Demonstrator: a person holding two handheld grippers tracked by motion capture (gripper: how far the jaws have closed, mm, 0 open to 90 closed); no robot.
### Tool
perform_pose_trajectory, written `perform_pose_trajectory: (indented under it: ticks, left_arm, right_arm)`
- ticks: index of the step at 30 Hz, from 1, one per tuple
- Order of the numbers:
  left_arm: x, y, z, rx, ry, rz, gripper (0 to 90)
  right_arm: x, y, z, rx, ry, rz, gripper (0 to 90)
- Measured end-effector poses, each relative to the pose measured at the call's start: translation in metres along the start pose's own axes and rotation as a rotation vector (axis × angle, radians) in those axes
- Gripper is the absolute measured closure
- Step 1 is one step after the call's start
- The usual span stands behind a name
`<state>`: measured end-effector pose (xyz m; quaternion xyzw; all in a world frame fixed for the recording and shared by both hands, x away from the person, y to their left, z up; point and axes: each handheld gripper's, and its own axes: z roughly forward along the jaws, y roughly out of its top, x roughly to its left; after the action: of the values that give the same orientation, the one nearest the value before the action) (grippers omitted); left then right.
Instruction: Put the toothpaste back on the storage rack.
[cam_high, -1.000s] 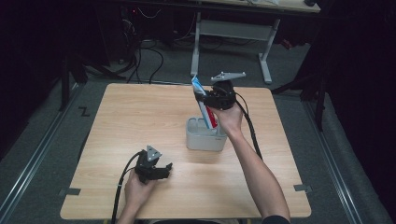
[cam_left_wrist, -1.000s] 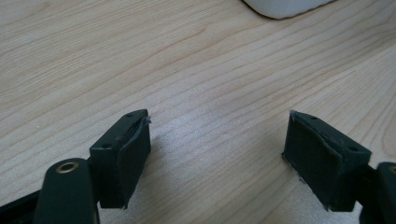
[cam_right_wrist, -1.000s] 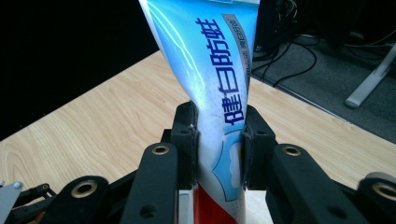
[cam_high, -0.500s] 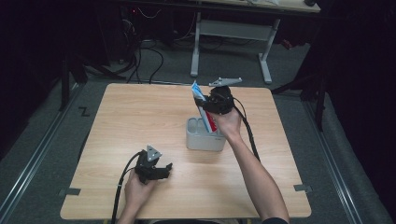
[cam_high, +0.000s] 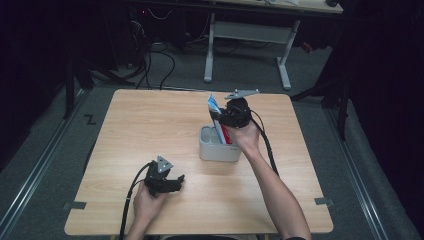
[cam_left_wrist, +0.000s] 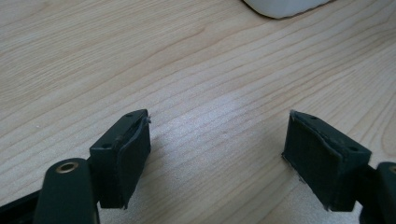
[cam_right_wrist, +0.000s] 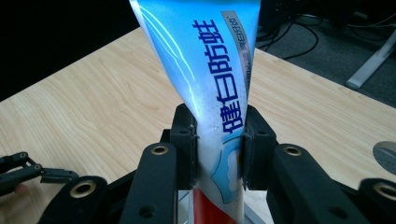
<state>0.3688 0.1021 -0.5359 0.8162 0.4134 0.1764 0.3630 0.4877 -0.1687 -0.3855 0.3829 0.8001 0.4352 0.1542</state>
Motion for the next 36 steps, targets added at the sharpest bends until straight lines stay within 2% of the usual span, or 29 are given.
perform_pose_trajectory:
  ticks: [4,17,22,30,36]
  left_arm:
    - [0.000,0.000,0.000,0.000,0.001,0.000,23.1]
    - [0.000,0.000,0.000,0.000,0.002,-0.001,23.1]
    - [0.000,0.000,0.000,0.000,0.002,-0.001,23.2]
    - [0.000,0.000,0.000,0.000,0.001,-0.001,23.1]
    - [0.000,0.000,0.000,-0.002,0.002,-0.004,23.1]
  right_arm:
    - [0.003,-0.003,0.003,0.025,0.001,-0.030,70.6]
    - [0.000,-0.016,0.000,0.027,0.010,-0.011,70.4]
    - [-0.001,-0.020,-0.001,0.037,0.002,-0.012,70.3]
    - [0.002,-0.026,0.000,0.046,0.015,-0.023,70.1]
    - [-0.004,-0.033,-0.003,0.058,0.018,-0.003,69.8]
